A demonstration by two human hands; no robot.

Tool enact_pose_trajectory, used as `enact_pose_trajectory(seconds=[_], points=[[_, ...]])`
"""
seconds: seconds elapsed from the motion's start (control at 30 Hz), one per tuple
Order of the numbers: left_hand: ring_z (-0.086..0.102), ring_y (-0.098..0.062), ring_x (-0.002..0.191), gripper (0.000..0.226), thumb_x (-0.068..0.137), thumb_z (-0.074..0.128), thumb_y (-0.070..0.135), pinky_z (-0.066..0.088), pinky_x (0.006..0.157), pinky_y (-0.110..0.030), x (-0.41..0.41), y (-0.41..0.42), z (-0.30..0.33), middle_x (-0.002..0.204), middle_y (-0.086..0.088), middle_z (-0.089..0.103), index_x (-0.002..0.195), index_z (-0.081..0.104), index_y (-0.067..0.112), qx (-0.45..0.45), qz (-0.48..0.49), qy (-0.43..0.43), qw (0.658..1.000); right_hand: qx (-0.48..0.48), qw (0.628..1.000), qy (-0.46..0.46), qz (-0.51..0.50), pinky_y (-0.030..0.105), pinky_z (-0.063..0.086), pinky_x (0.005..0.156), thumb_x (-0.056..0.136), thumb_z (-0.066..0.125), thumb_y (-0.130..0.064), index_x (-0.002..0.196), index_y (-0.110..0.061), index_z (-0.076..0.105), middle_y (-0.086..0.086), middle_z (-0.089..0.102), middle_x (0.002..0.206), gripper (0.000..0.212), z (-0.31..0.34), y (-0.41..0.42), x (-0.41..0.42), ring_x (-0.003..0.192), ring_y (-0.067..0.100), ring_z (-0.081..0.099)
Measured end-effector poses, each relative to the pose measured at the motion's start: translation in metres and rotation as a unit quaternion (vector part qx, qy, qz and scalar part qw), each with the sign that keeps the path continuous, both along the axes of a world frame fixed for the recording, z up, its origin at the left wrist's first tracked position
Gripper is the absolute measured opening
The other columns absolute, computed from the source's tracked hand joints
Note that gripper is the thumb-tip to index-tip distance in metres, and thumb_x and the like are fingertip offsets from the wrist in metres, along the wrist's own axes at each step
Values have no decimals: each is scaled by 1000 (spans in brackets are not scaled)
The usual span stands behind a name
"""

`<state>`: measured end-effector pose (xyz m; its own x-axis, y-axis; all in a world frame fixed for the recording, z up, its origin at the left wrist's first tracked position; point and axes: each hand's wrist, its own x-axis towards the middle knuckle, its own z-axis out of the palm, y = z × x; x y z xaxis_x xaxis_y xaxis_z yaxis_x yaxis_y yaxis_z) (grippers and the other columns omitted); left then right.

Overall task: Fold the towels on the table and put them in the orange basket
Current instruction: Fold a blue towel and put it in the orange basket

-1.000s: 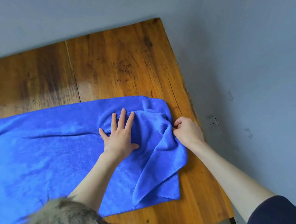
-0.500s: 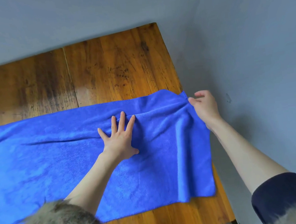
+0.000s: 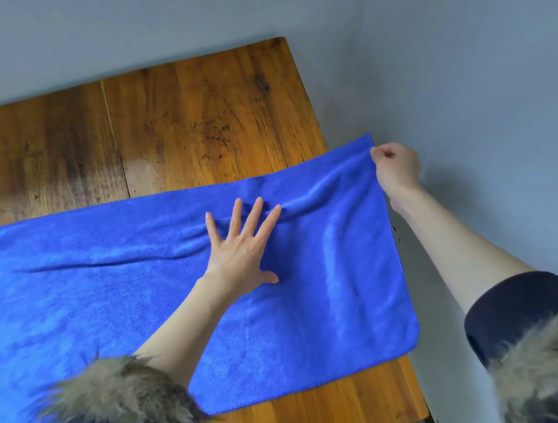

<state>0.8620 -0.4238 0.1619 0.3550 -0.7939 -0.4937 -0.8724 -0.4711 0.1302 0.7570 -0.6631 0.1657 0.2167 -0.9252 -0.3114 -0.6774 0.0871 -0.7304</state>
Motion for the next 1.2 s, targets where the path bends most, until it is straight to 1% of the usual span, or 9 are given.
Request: enact_pose_trajectory(seconds=[0.17, 0.33, 0.5, 0.67, 0.8, 0.93, 1.0, 1.1, 1.2], points=[[-24, -31, 141, 117, 65, 67, 67, 1, 100, -74, 7, -12, -4, 153, 3, -27, 145, -14, 40, 35, 2, 16, 999, 161, 985, -41, 38, 25, 40, 63, 94, 50, -28, 79, -18, 56, 3, 54, 85, 19, -15, -3, -10, 71, 15, 46], [-23, -32, 141, 123, 59, 66, 73, 2, 99, -75, 14, -17, -4, 153, -1, -28, 144, -17, 39, 38, -23, -12, 999, 228, 966, 4, 119, 21, 39, 66, 95, 51, -31, 104, -13, 62, 6, 62, 98, 23, -26, 11, -43, 91, 18, 56], [-23, -30, 141, 109, 66, 50, 80, 2, 102, -74, -6, -5, -10, 154, 0, -27, 145, -14, 40, -19, -2, -11, 1000, 282, 948, 37, 145, 32, 39, 83, 97, 44, -38, 115, -19, 58, 3, 60, 119, 30, -34, 22, -57, 110, 20, 54], [-22, -30, 141, 116, 62, 57, 78, 2, 101, -74, -5, -6, -13, 153, 0, -28, 144, -15, 41, 18, -1, 1, 1000, 380, 910, 19, 165, 42, 38, 101, 96, 42, -45, 125, -17, 56, -5, 60, 122, 42, -41, 30, -65, 112, 15, 54], [-22, -30, 141, 116, 63, 59, 76, 5, 102, -73, -3, -7, -11, 152, 0, -29, 143, -17, 41, 33, -11, -7, 999, 431, 892, -5, 132, 32, 45, 80, 97, 46, -39, 112, -15, 62, -4, 63, 98, 33, -44, 38, -80, 91, 15, 55], [-22, -29, 141, 116, 63, 60, 76, 4, 102, -73, -5, -6, -12, 153, 1, -28, 144, -16, 41, 27, -6, -6, 1000, 375, 925, -52, 19, 31, 45, 81, 91, 57, -16, 111, -4, 63, 7, 65, 111, 23, -47, 35, -92, 94, 18, 56], [-22, -29, 141, 116, 62, 61, 75, 4, 102, -73, -5, -7, -10, 153, 1, -27, 144, -15, 41, 27, -3, -3, 1000, 325, 945, -43, -9, 27, 45, 72, 89, 58, -10, 90, -10, 64, 5, 65, 94, 6, -41, 31, -94, 77, 14, 57], [-18, -29, 142, 112, 66, 64, 69, 6, 103, -71, -8, -9, -7, 155, -1, -21, 147, -8, 38, 20, 3, -4, 1000, 212, 975, 21, 59, 30, 45, 68, 86, 62, -13, 77, -11, 62, 5, 63, 82, 9, -22, 27, -94, 70, 18, 56], [-2, -29, 145, 76, 82, 67, 39, 10, 110, -63, -23, 3, -7, 157, -7, 9, 145, 27, 22, -112, 20, 40, 993, 89, 981, 100, 140, 35, 50, 74, 85, 62, -19, 82, -12, 62, 0, 61, 71, 8, 5, 40, -86, 73, 22, 59]])
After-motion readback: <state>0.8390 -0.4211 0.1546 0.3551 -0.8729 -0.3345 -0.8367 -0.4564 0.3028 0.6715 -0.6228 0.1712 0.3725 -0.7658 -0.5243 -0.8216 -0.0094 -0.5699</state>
